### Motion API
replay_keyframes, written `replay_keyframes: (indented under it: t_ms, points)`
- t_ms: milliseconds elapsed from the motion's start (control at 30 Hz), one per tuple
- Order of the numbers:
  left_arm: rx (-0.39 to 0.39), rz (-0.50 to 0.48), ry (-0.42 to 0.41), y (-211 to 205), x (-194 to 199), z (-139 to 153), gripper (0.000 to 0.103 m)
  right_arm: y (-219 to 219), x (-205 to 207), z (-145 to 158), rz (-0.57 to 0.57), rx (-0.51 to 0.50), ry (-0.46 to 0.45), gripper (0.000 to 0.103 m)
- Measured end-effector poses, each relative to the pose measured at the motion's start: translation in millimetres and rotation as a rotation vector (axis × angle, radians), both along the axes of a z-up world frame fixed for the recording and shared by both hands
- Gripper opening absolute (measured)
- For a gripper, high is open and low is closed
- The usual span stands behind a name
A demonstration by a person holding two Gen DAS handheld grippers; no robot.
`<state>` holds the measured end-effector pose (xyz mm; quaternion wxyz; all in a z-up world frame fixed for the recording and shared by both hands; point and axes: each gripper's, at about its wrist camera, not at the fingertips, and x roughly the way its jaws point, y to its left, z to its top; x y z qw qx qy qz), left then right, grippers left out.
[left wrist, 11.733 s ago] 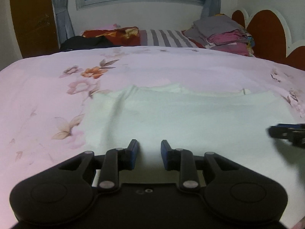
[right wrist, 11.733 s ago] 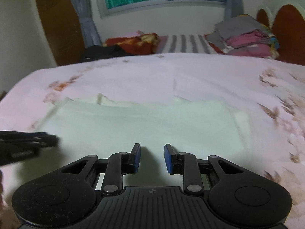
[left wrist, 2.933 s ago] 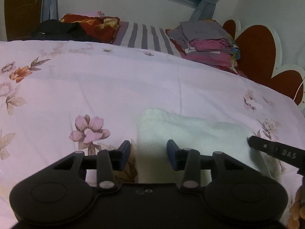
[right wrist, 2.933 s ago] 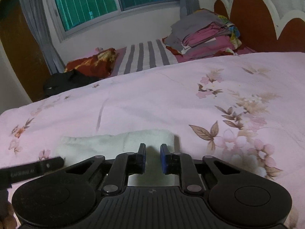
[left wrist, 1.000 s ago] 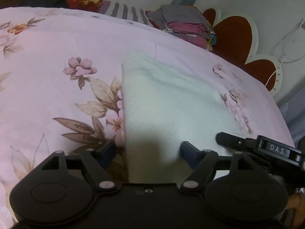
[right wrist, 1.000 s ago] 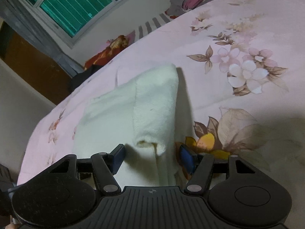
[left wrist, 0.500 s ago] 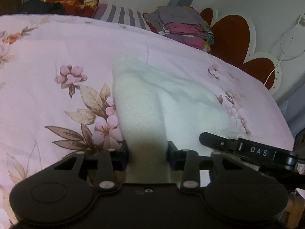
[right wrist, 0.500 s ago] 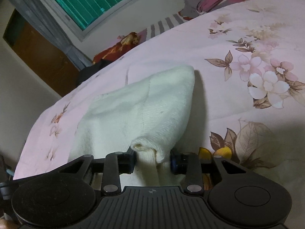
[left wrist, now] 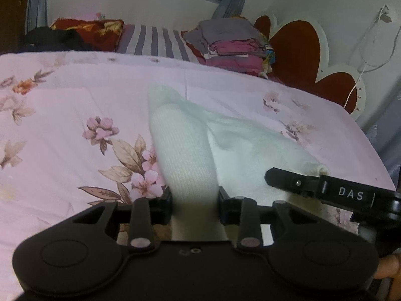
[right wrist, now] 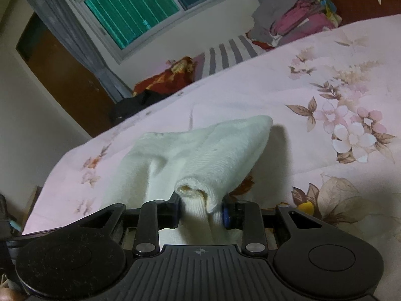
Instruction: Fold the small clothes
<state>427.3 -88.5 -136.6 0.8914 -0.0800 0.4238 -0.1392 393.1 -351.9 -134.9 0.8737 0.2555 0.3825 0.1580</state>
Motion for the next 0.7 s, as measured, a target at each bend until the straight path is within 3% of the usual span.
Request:
replay_keyframes:
  t_ms: [300, 700]
  points:
    - [0.016, 0.02, -0.033, 33.1, -17.8, 32.8, 0.032, 29.5, -10.8, 31.9, 0.034, 0.043, -0.044, 0.03]
    - [0.001, 0.052, -0.049, 146.1, -33.5, 51.0, 0.032, 138.2, -23.4, 60.7, 0.087, 0.057, -0.077, 0.03]
